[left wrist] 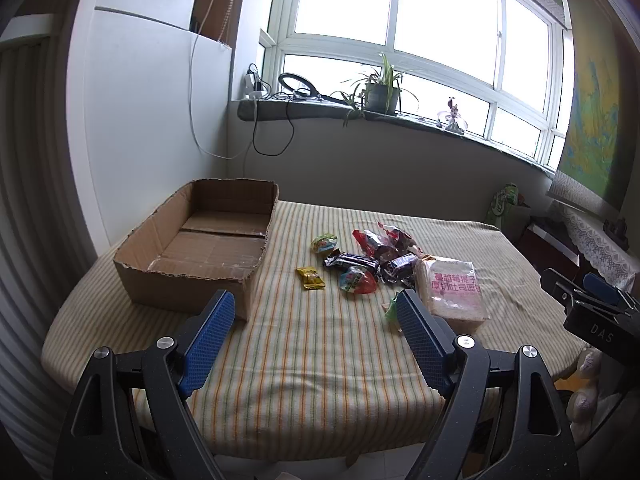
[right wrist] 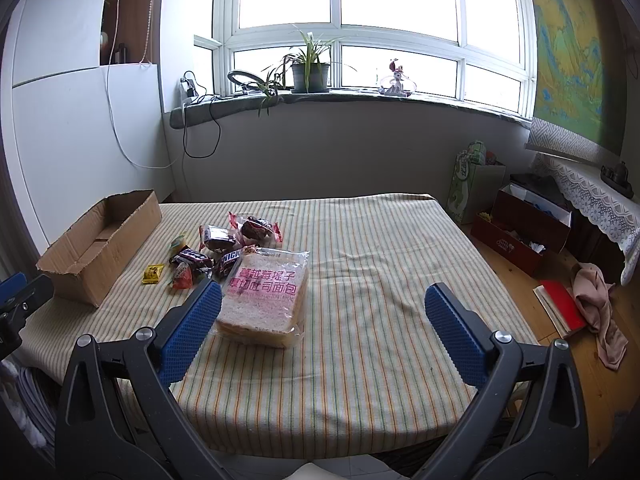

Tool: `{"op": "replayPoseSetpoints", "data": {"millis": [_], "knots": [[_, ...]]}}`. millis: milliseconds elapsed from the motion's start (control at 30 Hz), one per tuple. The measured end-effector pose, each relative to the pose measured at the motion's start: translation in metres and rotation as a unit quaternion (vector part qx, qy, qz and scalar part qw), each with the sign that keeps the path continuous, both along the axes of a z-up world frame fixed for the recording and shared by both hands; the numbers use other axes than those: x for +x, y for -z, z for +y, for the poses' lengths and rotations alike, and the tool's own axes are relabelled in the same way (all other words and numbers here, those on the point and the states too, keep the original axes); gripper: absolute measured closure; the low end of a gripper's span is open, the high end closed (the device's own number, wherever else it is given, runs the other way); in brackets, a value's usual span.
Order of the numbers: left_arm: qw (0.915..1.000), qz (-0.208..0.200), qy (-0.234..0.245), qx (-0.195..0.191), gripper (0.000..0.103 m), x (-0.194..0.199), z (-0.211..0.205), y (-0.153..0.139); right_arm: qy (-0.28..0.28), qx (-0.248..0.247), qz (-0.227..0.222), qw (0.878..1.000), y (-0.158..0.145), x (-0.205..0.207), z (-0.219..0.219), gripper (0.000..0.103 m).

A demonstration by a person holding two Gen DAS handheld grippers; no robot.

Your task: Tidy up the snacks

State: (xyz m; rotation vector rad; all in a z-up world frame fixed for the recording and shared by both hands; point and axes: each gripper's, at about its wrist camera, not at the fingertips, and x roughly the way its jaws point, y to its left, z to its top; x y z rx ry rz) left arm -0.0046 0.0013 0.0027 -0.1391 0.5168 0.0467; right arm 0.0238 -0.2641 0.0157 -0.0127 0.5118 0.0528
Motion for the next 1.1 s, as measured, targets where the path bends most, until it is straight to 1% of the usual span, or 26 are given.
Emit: {"op": "replayPoseSetpoints", "data": {"millis": [700,1100], "knots": [[1.0,0.001,0.001,-0.002,0.02,-0.0005,-0.0016,-0.0002,0.0,0.0,0.002,1.0,0.0008,0.0003,0.0004,0.0],[0.9999,0.007,0.006,-0.008,0.02,0.0023,-0.0032,0.0017,0.0,0.001,0.01,1.0,0.008,0.0046,0.002,0.0]]}}
